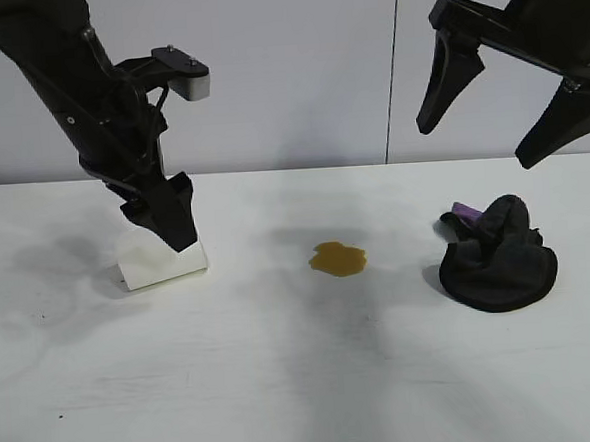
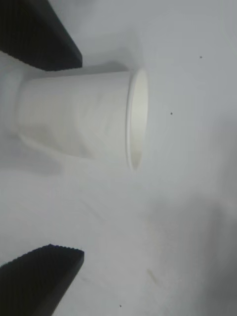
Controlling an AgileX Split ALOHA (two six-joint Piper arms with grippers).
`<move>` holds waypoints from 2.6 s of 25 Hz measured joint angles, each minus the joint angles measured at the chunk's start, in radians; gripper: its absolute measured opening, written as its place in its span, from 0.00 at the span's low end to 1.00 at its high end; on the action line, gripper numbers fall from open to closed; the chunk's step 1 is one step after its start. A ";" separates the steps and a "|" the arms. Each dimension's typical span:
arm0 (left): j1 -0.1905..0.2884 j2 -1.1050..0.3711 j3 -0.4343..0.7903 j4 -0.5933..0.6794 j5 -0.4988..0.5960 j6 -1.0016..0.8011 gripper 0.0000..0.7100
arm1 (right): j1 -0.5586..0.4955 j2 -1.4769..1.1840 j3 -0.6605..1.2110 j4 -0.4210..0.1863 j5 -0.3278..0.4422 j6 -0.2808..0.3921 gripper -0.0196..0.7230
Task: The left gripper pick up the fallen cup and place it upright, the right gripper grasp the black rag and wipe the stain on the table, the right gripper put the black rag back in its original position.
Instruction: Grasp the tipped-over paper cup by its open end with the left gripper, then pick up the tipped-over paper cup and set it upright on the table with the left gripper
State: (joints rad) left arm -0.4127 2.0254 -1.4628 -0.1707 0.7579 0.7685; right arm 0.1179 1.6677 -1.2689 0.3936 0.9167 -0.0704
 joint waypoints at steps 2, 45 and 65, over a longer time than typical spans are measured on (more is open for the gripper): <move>0.000 0.015 -0.001 -0.004 -0.008 0.000 0.97 | 0.000 0.000 0.000 0.000 0.000 -0.002 0.88; 0.000 0.206 -0.093 -0.023 -0.048 0.048 0.69 | 0.000 0.000 0.000 0.005 -0.019 -0.028 0.88; 0.195 0.088 0.107 -1.135 -0.006 1.060 0.65 | 0.000 0.000 0.000 0.004 -0.021 -0.028 0.88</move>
State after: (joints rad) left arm -0.2173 2.1132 -1.3557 -1.3053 0.7523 1.8281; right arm 0.1179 1.6677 -1.2689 0.3978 0.8953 -0.0984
